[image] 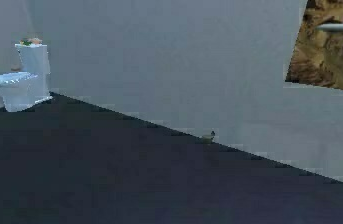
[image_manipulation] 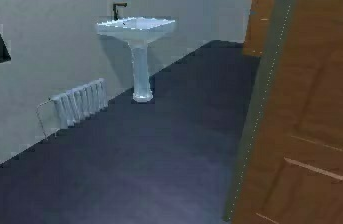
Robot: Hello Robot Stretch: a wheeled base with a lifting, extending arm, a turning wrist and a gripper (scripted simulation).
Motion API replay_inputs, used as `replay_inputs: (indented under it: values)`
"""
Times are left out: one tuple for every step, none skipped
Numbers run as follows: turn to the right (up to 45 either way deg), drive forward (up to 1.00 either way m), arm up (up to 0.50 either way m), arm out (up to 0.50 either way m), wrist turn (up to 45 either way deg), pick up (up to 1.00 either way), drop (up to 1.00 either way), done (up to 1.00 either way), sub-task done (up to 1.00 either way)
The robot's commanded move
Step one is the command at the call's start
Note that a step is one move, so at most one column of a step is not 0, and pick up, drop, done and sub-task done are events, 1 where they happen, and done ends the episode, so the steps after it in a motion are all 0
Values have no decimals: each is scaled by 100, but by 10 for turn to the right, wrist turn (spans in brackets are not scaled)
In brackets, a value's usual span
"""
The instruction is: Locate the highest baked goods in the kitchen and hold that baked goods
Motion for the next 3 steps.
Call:
replay_inputs:
  values:
    - [-450,0,0,0,0,0,0,0,0]
    - [-450,0,0,0,0,0,0,0,0]
    - [-450,0,0,0,0,0,0,0,0]
